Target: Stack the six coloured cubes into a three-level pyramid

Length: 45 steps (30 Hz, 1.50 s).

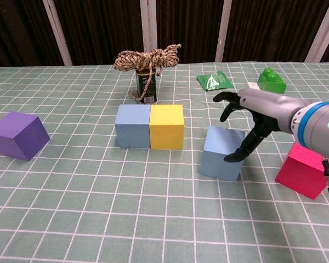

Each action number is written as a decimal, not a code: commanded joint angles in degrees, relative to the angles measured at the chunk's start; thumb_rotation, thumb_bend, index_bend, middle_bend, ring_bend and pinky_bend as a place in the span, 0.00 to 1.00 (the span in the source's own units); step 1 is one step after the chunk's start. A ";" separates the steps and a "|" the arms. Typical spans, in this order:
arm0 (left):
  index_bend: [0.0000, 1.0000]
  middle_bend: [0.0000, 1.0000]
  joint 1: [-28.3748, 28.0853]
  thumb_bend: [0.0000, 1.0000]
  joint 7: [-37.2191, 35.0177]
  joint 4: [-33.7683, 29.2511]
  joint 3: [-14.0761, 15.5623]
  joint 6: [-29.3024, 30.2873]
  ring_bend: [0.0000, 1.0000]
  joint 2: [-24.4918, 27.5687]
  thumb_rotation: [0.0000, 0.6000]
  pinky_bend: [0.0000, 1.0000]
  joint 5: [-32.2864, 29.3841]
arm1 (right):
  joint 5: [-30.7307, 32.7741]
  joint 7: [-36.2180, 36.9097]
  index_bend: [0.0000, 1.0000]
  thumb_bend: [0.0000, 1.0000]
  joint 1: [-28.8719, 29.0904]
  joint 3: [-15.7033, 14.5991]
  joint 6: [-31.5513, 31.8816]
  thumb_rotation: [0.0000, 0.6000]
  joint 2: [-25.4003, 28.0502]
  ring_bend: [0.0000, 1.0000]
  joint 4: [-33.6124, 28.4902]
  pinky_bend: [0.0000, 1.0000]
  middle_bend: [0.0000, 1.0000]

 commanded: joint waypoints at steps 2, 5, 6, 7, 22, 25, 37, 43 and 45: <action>0.00 0.05 0.17 0.14 -0.03 -0.04 -0.30 -0.32 0.00 0.01 1.00 0.00 0.06 | 0.30 0.06 0.00 0.16 0.32 -0.14 0.30 1.00 -0.53 0.10 -0.17 0.00 0.25; 0.00 0.05 0.30 0.14 -0.06 -0.15 -0.50 -0.50 0.00 0.06 1.00 0.00 0.19 | 0.50 0.02 0.00 0.16 0.53 -0.28 0.51 1.00 -0.94 0.10 -0.09 0.00 0.25; 0.00 0.05 0.37 0.14 -0.08 -0.16 -0.61 -0.57 0.00 0.08 1.00 0.00 0.21 | 0.54 0.07 0.00 0.16 0.59 -0.30 0.69 1.00 -1.12 0.10 -0.21 0.00 0.25; 0.00 0.05 0.42 0.14 -0.10 -0.17 -0.68 -0.63 0.00 0.10 1.00 0.00 0.21 | 0.51 0.04 0.00 0.16 0.64 -0.35 0.83 1.00 -1.22 0.10 -0.22 0.00 0.25; 0.00 0.05 1.26 0.14 -0.66 -0.36 -1.83 -1.58 0.00 0.42 1.00 0.00 0.58 | -0.67 1.28 0.00 0.24 0.68 -1.56 1.71 1.00 -2.60 0.26 3.32 0.00 0.39; 0.00 0.05 1.40 0.14 -0.71 -0.37 -1.99 -1.77 0.00 0.43 1.00 0.00 0.61 | -1.76 2.07 0.00 0.24 0.53 -1.89 1.21 1.00 -2.17 0.27 3.48 0.00 0.40; 0.00 0.05 1.64 0.14 0.08 -0.08 -2.51 -2.36 0.00 -0.05 1.00 0.00 0.62 | -10.93 9.07 0.00 0.24 1.02 -1.90 -5.28 1.00 3.77 0.28 6.99 0.00 0.40; 0.00 0.05 1.59 0.14 0.79 -0.01 -2.82 -2.69 0.00 -0.65 1.00 0.00 0.40 | -16.17 12.81 0.00 0.24 3.00 -2.09 -11.60 1.00 7.08 0.28 12.56 0.00 0.40; 0.00 0.05 1.60 0.14 0.95 -0.02 -2.96 -2.69 0.00 -0.78 1.00 0.00 0.33 | -16.87 13.94 0.00 0.24 3.73 -1.85 -13.44 1.00 7.73 0.28 14.02 0.00 0.40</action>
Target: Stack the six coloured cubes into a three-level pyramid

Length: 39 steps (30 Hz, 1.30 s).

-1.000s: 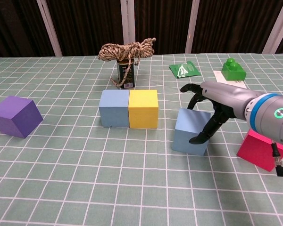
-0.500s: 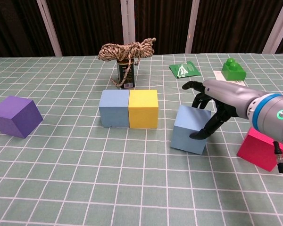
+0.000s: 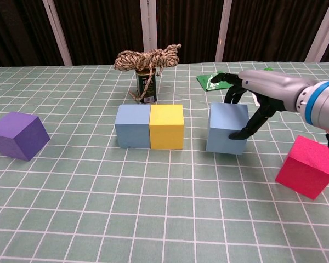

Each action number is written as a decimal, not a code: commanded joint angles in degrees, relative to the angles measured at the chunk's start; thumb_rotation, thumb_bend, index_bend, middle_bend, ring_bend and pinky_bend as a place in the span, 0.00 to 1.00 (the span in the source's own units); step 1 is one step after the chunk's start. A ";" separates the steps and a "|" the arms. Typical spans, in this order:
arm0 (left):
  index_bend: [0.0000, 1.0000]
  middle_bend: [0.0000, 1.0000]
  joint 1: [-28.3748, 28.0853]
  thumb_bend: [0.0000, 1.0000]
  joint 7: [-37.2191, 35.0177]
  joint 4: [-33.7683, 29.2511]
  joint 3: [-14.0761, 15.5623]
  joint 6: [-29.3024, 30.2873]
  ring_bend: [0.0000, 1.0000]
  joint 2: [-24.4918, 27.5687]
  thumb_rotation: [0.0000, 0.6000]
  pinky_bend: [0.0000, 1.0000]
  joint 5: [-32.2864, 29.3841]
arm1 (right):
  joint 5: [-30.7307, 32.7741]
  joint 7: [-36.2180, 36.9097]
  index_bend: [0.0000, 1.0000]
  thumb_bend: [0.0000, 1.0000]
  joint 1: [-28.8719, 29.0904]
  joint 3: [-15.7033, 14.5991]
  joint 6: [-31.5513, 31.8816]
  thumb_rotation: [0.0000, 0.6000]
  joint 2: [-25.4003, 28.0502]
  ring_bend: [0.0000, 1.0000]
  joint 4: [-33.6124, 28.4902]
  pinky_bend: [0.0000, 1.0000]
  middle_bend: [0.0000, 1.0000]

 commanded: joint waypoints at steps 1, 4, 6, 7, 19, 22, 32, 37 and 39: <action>0.00 0.05 0.03 0.14 0.19 0.00 -0.18 0.00 0.00 -0.15 1.00 0.00 -0.09 | -2.26 2.62 0.00 0.24 1.79 0.31 -3.91 1.00 1.88 0.28 3.32 0.00 0.40; 0.00 0.05 0.05 0.14 0.39 -0.02 -0.30 -0.06 0.00 -0.26 1.00 0.00 -0.13 | -3.42 3.84 0.00 0.24 2.76 0.42 -5.94 1.00 2.33 0.28 5.17 0.00 0.40; 0.00 0.05 0.08 0.14 0.53 -0.05 -0.34 -0.10 0.00 -0.32 1.00 0.00 -0.07 | -3.65 4.72 0.00 0.24 3.41 0.54 -7.33 1.00 2.37 0.28 6.42 0.00 0.40; 0.00 0.05 0.11 0.14 0.59 -0.08 -0.38 -0.10 0.00 -0.34 1.00 0.00 -0.03 | -3.63 5.16 0.00 0.24 3.79 0.59 -8.21 1.00 2.41 0.28 7.04 0.00 0.40; 0.00 0.05 0.25 0.14 0.60 0.11 -0.63 -0.61 0.00 -0.38 1.00 0.00 -0.26 | 1.59 7.49 0.00 0.24 7.73 1.88 -16.24 1.00 3.67 0.28 9.29 0.00 0.40; 0.00 0.05 0.27 0.14 0.58 0.20 -0.78 -0.71 0.00 -0.42 1.00 0.00 -0.41 | 3.08 7.42 0.00 0.24 8.57 1.95 -16.85 1.00 3.59 0.28 9.32 0.00 0.40; 0.00 0.05 0.28 0.14 0.37 0.63 -1.25 -1.35 0.00 -0.42 1.00 0.00 -1.31 | 5.61 7.50 0.00 0.24 10.38 1.41 -17.05 1.00 2.54 0.28 10.02 0.00 0.40; 0.00 0.05 0.19 0.14 0.19 0.88 -1.53 -1.77 0.00 -0.49 1.00 0.00 -1.92 | 5.46 7.54 0.00 0.24 11.01 1.27 -16.28 1.00 1.56 0.28 10.77 0.00 0.40; 0.00 0.05 0.18 0.14 0.06 0.97 -1.69 -1.87 0.00 -0.44 1.00 0.00 -2.17 | 5.78 7.48 0.00 0.24 11.37 1.16 -16.27 1.00 1.15 0.28 11.14 0.00 0.40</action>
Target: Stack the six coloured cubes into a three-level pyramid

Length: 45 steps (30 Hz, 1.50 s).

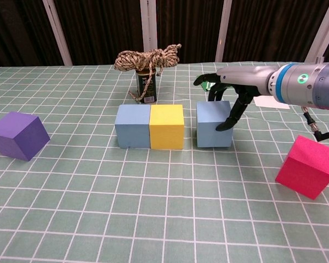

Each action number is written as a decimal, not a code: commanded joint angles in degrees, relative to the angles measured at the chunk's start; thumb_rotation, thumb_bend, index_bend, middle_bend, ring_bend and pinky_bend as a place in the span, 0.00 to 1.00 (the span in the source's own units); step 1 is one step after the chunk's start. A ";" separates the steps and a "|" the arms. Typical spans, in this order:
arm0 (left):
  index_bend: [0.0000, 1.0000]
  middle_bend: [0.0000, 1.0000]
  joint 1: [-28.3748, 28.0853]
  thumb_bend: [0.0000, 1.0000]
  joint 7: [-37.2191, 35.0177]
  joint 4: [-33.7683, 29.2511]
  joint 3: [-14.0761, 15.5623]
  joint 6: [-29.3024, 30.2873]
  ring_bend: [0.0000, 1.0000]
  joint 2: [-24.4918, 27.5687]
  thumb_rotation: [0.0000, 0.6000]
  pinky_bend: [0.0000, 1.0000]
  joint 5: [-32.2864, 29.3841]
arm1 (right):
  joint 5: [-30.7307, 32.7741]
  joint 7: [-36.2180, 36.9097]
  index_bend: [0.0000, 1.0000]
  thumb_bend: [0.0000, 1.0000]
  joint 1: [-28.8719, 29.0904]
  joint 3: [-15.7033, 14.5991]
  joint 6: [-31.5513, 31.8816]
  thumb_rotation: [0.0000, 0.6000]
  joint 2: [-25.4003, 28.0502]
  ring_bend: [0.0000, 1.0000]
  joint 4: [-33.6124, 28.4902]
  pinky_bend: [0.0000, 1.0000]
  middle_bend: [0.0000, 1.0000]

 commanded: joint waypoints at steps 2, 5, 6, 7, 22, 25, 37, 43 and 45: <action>0.00 0.05 -0.02 0.14 -0.20 0.15 -0.20 -0.20 0.00 0.07 1.00 0.00 -0.34 | 0.52 -0.19 0.00 0.24 0.61 -0.20 -0.02 1.00 -0.61 0.28 0.62 0.00 0.40; 0.00 0.05 -0.05 0.14 -0.37 0.25 -0.32 -0.47 0.00 0.13 1.00 0.00 -0.68 | 1.05 -0.19 0.00 0.24 1.05 -0.26 -0.06 1.00 -1.05 0.28 1.06 0.00 0.40; 0.00 0.05 -0.06 0.14 -0.43 0.28 -0.38 -0.54 0.00 0.15 1.00 0.00 -0.77 | 1.18 -0.23 0.00 0.24 1.21 -0.29 -0.06 1.00 -1.15 0.28 1.18 0.00 0.40; 0.00 0.05 -0.07 0.14 -0.48 0.31 -0.42 -0.59 0.00 0.16 1.00 0.00 -0.84 | 1.22 -0.28 0.00 0.24 1.32 -0.32 -0.05 1.00 -1.23 0.28 1.24 0.00 0.40; 0.00 0.05 -0.09 0.14 -0.75 0.63 -0.62 -1.19 0.00 0.19 1.00 0.00 -1.21 | 1.47 -0.13 0.00 0.24 2.34 -0.87 0.77 1.00 -2.27 0.28 1.71 0.00 0.40; 0.00 0.05 -0.08 0.14 -0.73 0.62 -0.61 -1.26 0.00 0.14 1.00 0.00 -1.21 | 1.23 -0.10 0.00 0.24 2.53 -1.01 0.84 1.00 -2.49 0.28 2.02 0.00 0.40; 0.00 0.05 -0.12 0.14 -0.74 0.87 -0.75 -1.57 0.00 0.03 1.00 0.00 -1.61 | 1.48 0.22 0.00 0.24 3.28 -1.09 0.84 1.00 -3.33 0.28 2.36 0.00 0.40; 0.00 0.05 -0.13 0.14 -1.00 0.98 -0.80 -1.80 0.00 0.11 1.00 0.00 -1.68 | 1.71 0.00 0.00 0.24 3.55 -1.30 1.08 1.00 -3.96 0.28 2.88 0.00 0.40; 0.00 0.05 -0.11 0.14 -1.11 1.00 -0.86 -1.80 0.00 0.14 1.00 0.00 -1.72 | 1.83 -0.07 0.00 0.24 3.67 -1.31 1.09 1.00 -4.11 0.28 3.10 0.00 0.40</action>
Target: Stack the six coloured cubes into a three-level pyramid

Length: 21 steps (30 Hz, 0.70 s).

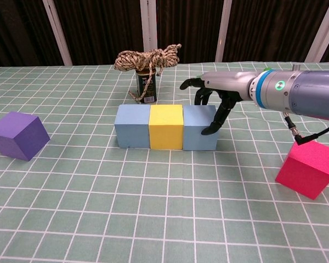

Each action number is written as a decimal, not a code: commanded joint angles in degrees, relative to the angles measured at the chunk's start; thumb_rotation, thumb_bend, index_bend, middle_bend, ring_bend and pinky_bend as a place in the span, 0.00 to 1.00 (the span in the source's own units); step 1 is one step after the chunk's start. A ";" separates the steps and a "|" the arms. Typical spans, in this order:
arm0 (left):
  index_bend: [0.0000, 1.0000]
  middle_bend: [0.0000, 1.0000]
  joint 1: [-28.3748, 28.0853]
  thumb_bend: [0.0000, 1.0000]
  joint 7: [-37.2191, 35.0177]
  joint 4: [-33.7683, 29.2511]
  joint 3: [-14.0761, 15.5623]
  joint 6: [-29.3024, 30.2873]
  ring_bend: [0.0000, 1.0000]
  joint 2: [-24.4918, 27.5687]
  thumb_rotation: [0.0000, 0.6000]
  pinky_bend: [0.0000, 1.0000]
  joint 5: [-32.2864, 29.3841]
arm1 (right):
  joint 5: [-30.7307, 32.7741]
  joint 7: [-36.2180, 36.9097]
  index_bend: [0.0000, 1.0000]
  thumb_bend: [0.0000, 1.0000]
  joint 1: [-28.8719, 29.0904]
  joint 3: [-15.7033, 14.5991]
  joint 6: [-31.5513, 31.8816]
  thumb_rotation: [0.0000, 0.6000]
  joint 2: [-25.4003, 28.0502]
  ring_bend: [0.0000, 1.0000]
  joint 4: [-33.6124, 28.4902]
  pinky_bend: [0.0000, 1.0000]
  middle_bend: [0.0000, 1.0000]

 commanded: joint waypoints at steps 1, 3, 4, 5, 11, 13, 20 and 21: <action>0.00 0.05 0.02 0.14 -0.11 0.04 -0.08 0.01 0.00 0.03 1.00 0.00 -0.07 | 0.15 -0.12 0.00 0.24 0.18 -0.02 0.02 1.00 -0.16 0.28 0.26 0.00 0.40; 0.00 0.05 0.03 0.14 -0.17 0.05 -0.10 -0.04 0.00 0.06 1.00 0.00 -0.11 | 0.26 -0.18 0.00 0.24 0.29 0.03 0.07 1.00 -0.24 0.28 0.37 0.00 0.40; 0.00 0.05 0.02 0.14 -0.18 0.08 -0.10 -0.09 0.00 0.07 1.00 0.00 -0.14 | 0.33 -0.18 0.00 0.24 0.36 0.08 0.10 1.00 -0.29 0.28 0.43 0.00 0.40; 0.00 0.05 0.02 0.14 -0.19 0.09 -0.09 -0.12 0.00 0.08 1.00 0.00 -0.15 | 0.38 -0.22 0.00 0.24 0.43 0.09 0.10 1.00 -0.33 0.28 0.50 0.00 0.40; 0.00 0.05 0.02 0.14 -0.23 0.15 -0.13 -0.19 0.00 0.07 1.00 0.00 -0.22 | 0.66 -0.50 0.00 0.24 0.77 0.02 0.02 1.00 -0.53 0.28 1.10 0.00 0.40; 0.00 0.05 0.01 0.14 -0.23 0.19 -0.11 -0.26 0.00 0.06 1.00 0.00 -0.25 | 0.74 -0.58 0.00 0.24 0.79 -0.12 -0.04 1.00 -0.57 0.28 1.27 0.00 0.40; 0.00 0.05 -0.02 0.14 -0.14 0.18 -0.08 -0.38 0.00 -0.01 1.00 0.00 -0.31 | 1.04 -0.68 0.00 0.24 0.86 -0.40 -0.21 1.00 -0.61 0.28 1.56 0.00 0.40; 0.00 0.05 -0.01 0.14 -0.12 0.18 -0.08 -0.36 0.00 -0.02 1.00 0.00 -0.30 | 1.11 -0.63 0.00 0.24 0.89 -0.38 -0.26 1.00 -0.62 0.28 1.53 0.00 0.40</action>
